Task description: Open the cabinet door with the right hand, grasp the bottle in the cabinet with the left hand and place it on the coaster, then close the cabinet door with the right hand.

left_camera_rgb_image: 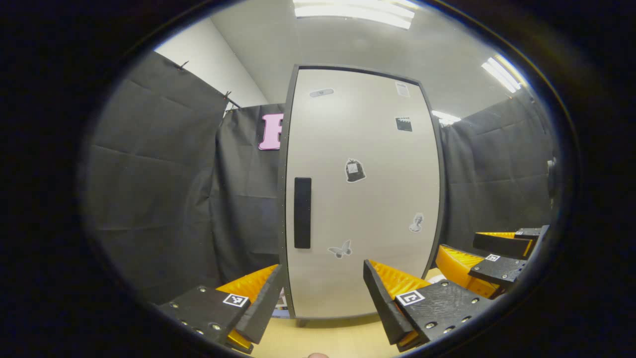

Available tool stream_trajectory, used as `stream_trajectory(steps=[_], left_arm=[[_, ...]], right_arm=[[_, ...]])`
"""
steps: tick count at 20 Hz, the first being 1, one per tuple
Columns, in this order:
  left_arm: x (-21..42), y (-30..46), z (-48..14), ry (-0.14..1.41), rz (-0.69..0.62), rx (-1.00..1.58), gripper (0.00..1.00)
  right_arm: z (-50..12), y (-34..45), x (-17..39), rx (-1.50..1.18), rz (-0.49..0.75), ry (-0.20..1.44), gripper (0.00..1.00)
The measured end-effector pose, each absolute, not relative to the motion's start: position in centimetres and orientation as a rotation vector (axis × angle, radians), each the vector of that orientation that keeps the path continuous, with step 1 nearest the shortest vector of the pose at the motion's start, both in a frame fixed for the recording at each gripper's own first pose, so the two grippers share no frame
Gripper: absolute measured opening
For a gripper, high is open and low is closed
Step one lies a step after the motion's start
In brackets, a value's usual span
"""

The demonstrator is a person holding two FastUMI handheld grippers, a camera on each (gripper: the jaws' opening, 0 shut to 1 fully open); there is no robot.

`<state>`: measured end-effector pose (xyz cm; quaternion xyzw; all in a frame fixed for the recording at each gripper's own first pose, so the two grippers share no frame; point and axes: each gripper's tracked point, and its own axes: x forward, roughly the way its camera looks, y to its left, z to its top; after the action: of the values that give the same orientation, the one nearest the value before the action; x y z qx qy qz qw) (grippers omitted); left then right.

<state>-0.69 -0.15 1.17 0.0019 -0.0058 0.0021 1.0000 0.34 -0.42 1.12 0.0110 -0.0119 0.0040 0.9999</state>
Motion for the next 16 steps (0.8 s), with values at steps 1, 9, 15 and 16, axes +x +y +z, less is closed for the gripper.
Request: stream_trajectory(steps=[1,9,15,16], left_arm=[[-0.68,-0.20,1.15,-0.015,0.002,0.005,0.92],[-0.82,-0.25,0.98,-0.007,0.000,0.010,0.92],[-1.26,-0.09,1.21,-0.019,0.008,0.012,0.92],[-1.34,0.01,1.33,-0.022,0.011,0.012,0.92]], right_arm=[[1.12,-0.35,0.30,0.025,0.008,-0.025,0.97],[0.92,-0.48,0.07,0.028,0.009,-0.022,0.96],[0.92,-0.17,0.22,0.022,0.024,-0.018,0.97],[0.97,-0.05,0.28,0.021,0.028,-0.019,0.96]])
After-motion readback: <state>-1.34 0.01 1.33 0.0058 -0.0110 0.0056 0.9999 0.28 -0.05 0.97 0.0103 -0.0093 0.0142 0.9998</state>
